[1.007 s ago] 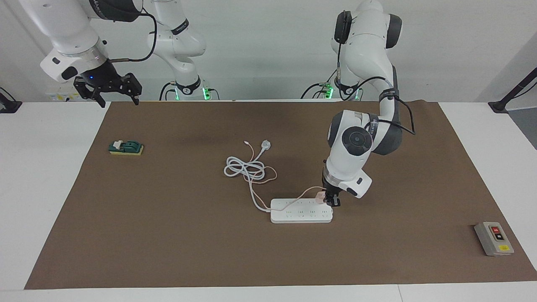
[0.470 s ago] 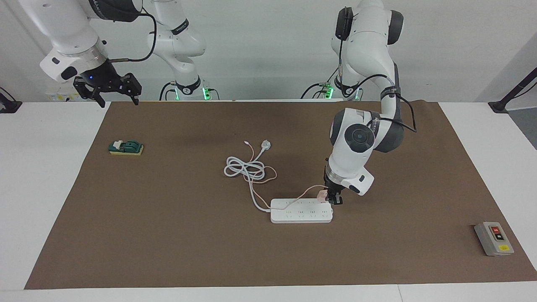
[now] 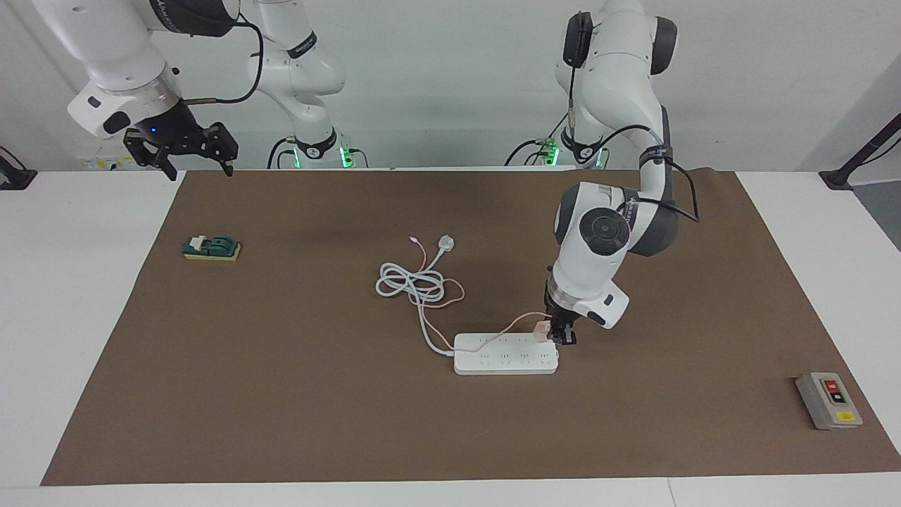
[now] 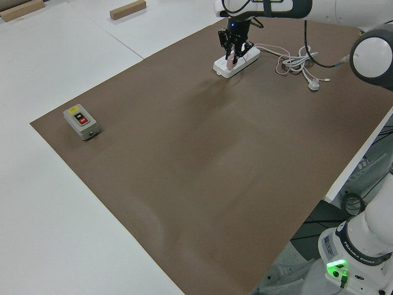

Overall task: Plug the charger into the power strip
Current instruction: 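Push the charger prongs into the socket with the left gripper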

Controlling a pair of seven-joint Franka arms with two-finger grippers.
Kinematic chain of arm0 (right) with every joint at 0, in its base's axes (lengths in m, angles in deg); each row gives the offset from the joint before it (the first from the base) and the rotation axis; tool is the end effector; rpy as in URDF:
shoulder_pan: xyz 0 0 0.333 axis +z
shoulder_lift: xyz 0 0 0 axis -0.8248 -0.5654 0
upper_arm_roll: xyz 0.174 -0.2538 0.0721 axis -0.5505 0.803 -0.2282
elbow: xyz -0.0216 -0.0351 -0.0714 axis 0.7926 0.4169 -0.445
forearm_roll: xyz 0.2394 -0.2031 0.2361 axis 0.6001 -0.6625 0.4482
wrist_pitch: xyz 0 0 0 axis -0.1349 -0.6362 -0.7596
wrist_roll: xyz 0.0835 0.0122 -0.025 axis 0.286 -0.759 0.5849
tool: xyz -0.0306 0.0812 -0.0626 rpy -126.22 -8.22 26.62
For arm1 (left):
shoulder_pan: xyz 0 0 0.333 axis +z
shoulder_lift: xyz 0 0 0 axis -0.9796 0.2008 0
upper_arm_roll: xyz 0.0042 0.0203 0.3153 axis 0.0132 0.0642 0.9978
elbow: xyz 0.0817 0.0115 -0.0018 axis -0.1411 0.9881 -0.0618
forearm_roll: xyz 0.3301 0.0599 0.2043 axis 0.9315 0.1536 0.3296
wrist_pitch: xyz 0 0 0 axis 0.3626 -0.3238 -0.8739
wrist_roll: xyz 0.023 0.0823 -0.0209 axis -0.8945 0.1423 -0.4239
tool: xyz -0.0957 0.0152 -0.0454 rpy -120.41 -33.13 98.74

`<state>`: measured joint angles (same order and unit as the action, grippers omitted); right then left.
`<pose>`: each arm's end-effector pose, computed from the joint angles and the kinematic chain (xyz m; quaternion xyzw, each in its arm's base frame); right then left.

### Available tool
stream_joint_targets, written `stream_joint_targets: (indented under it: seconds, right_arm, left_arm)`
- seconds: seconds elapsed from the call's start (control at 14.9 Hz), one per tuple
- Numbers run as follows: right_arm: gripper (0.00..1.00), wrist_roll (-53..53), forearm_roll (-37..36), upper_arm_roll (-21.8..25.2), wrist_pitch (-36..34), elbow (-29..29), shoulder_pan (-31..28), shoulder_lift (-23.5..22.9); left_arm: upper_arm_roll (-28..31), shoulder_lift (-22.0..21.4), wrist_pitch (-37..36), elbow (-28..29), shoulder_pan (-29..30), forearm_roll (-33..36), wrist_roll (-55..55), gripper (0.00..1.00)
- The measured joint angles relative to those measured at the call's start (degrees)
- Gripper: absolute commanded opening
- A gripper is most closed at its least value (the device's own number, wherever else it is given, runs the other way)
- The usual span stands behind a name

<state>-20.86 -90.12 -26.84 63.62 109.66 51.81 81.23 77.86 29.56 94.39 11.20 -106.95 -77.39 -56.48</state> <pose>0.5169 -0.0414 0.6218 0.9974 0.0487 -0.0528 0.0115 0.6557 -0.2778 0.3643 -0.7135 -0.7005 0.0147 0.0054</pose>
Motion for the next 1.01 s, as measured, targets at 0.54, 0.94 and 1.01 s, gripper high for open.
stream_joint_targets:
  seconds: [0.54, 0.94, 1.01]
  right_arm:
    - [1.00, 0.0, 0.0, 0.0, 0.0, 0.0, 0.0, 0.0]
    - [1.00, 0.0, 0.0, 0.0, 0.0, 0.0, 0.0, 0.0]
    - [1.00, 0.0, 0.0, 0.0, 0.0, 0.0, 0.0, 0.0]
  left_arm:
    - [-0.1, -1.1, 0.5, 1.8, -0.3, 0.0, 0.0, 0.00]
    - [-0.2, -1.8, 1.9, 3.3, -0.7, 0.0, 0.0, 0.00]
    - [-0.2, -1.9, 2.2, 3.4, -0.8, 0.0, 0.0, 0.00]
